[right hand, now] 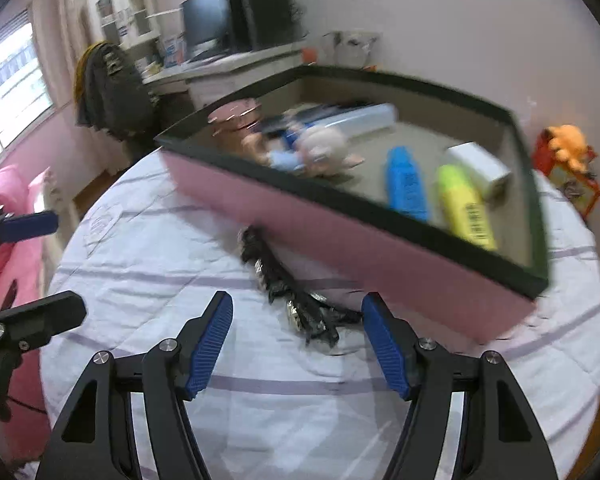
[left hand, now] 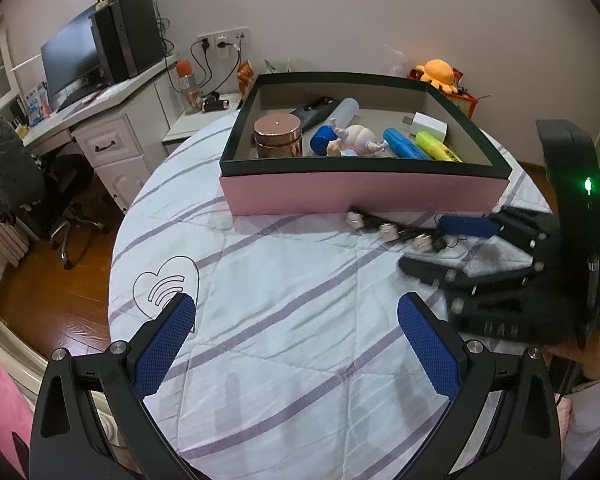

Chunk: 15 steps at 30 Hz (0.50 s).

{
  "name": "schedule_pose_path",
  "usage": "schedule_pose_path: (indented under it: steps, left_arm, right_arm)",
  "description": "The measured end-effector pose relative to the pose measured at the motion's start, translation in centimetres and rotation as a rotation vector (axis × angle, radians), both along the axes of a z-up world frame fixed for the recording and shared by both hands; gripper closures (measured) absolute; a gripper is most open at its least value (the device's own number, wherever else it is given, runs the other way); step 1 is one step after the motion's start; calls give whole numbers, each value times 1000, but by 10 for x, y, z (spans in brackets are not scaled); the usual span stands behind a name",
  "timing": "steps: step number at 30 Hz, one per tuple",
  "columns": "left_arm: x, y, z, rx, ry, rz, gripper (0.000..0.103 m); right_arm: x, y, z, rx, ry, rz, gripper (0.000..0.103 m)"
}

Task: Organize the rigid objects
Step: 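Reach the right gripper to the black rhinestone hair clip and close on it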

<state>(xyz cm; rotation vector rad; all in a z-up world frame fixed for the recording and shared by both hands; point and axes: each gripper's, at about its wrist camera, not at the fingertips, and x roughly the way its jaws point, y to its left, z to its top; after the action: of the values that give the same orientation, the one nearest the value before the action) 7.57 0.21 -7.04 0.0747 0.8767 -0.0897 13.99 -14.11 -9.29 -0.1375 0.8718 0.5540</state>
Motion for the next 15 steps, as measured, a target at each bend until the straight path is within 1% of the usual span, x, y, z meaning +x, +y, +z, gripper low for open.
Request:
schedule_pose_path:
  steps: [3, 4, 5, 7, 9, 10, 11, 12, 13, 15]
  left_arm:
    - [-5, 6, 3, -17, -2, -4, 1]
    - [-6, 8, 4, -17, -5, 1, 1]
    - [-6, 10, 5, -15, -9, 10, 1]
    - [-6, 13, 6, -16, -13, 21, 1]
    - [-7, 15, 6, -17, -13, 27, 1]
    - [-7, 15, 6, -12, -12, 28, 1]
    - [-8, 15, 6, -9, -13, 29, 1]
    - [-9, 16, 5, -8, -14, 32, 1]
    - [-9, 16, 5, -8, -12, 32, 1]
    - [-9, 17, 3, -8, -11, 37, 1]
  right_arm:
    - [-9, 13, 0, 23, 38, 87, 35]
    - [-15, 17, 2, 39, 36, 115, 35]
    - [-17, 19, 5, 42, 20, 116, 35]
    - [-15, 23, 7, 16, -22, 71, 35]
    - [-7, 29, 4, -5, -24, 39, 35]
    - [-4, 32, 2, -15, -24, 35, 38]
    - [-2, 36, -1, -40, -27, 20, 53]
    - [1, 38, -3, -49, -13, 18, 62]
    - [3, 40, -5, -43, 7, 24, 68]
    - [-1, 42, -4, -40, 5, 24, 74]
